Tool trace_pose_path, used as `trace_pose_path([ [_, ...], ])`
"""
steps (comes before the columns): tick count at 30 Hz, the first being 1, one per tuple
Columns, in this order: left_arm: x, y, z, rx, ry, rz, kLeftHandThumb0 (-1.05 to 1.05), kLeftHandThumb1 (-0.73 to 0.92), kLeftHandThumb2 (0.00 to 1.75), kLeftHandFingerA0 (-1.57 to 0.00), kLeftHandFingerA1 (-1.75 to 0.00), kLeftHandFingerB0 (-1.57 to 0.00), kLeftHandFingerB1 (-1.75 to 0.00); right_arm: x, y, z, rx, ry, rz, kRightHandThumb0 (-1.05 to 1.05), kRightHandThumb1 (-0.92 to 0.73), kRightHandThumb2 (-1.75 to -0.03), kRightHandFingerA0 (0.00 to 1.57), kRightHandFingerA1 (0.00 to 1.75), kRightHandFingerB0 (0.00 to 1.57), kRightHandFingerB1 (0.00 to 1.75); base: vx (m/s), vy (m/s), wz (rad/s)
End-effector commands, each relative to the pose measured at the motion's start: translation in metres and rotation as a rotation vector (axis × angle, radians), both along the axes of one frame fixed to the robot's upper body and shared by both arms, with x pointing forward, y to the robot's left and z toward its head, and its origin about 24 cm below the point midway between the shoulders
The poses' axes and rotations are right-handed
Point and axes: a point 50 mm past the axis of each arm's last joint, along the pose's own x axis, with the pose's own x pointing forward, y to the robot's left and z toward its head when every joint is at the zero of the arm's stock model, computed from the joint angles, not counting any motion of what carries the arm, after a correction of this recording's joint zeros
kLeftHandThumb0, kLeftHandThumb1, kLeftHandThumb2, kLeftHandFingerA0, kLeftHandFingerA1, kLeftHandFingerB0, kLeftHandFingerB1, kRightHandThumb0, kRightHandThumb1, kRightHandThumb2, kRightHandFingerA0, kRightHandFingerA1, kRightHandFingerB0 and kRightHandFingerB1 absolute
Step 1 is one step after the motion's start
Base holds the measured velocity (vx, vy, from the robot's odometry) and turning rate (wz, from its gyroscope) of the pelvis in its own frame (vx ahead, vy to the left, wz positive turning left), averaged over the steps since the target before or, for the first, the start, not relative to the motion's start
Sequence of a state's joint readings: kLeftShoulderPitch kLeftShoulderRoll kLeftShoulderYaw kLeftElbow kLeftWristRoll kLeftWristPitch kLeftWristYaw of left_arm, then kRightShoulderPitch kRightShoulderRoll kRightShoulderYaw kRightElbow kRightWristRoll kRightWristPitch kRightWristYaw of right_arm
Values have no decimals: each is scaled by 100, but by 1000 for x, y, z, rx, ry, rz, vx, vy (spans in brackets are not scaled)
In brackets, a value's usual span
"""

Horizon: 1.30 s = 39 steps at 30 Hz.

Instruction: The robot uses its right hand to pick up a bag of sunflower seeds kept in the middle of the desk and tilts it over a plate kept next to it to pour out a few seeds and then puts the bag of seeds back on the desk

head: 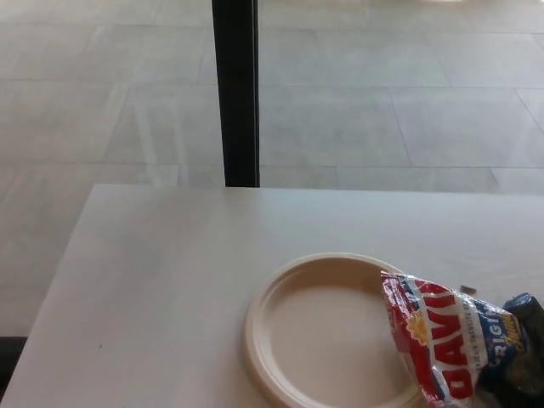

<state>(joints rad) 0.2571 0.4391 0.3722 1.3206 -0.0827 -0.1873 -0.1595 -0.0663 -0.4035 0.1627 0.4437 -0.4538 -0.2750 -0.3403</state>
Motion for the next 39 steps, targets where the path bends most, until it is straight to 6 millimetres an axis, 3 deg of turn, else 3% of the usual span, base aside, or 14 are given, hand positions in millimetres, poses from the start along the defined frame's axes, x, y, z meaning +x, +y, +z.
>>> trace_pose_path([
  [1,-2,9,7,31,1,9,-68,69,61,-67,-72,-58,-52,9,-2,11,-6,42,26,-21,-45,-128,101,175,85,166,0,0,0],
  [5,-1,11,8,39,2,3,-68,69,61,-64,-74,-57,-53,21,-1,29,-199,-34,71,-36,-48,-117,123,143,108,135,0,0,0],
  [6,0,12,9,44,2,-1,-67,69,61,-67,-77,-60,-56,23,0,33,-193,-36,81,-29,-50,-115,99,175,79,171,0,0,0],
  [11,-4,12,9,47,7,31,-70,51,92,-67,-76,-51,-60,33,3,52,-272,-52,137,-34,-53,-117,95,175,72,170,0,0,0],
  [14,-4,12,9,49,20,2,-70,68,60,-67,-71,-55,-48,35,5,56,-296,-68,142,-33,-51,-115,98,175,77,159,0,0,0],
  [17,-5,12,10,51,36,-10,-70,70,61,-66,-67,-57,-48,41,10,68,-349,-94,174,-31,-51,-105,87,175,85,99,0,0,0],
  [19,-6,12,10,50,33,-12,-71,69,61,-68,-73,-59,-49,42,13,71,-349,-104,180,-38,-47,-114,116,134,89,116,0,0,0],
  [20,-6,12,10,49,33,-7,-71,69,61,-66,-70,-57,-48,43,15,72,-355,-108,183,-30,-43,-115,90,175,83,131,0,0,0],
  [24,-8,12,10,51,47,-16,-71,70,61,-66,-70,-58,-49,44,18,74,-340,-110,189,-30,-45,-119,90,175,74,164,0,0,0],
  [27,-9,13,10,34,26,26,-66,54,94,-62,-74,-52,-61,44,22,76,-341,-110,189,-30,-47,-112,93,175,83,128,0,0,0],
  [28,-9,13,10,34,32,23,-68,54,94,-62,-73,-52,-61,45,23,78,-343,-110,189,-38,-49,-114,116,134,92,115,0,0,0],
  [31,-12,13,11,34,44,5,-67,70,61,-62,-66,-55,-49,46,26,78,-355,-98,190,-28,-49,-109,91,175,72,158,0,0,0],
  [34,-12,13,11,37,44,11,-68,70,61,-64,-65,-55,-47,49,28,82,-369,-90,194,-25,-47,-111,92,175,84,125,0,0,0],
  [39,-15,13,11,39,54,17,-69,70,61,-64,-66,-55,-48,50,30,84,-374,-90,198,-27,-44,-113,93,175,82,137,0,0,0],
])
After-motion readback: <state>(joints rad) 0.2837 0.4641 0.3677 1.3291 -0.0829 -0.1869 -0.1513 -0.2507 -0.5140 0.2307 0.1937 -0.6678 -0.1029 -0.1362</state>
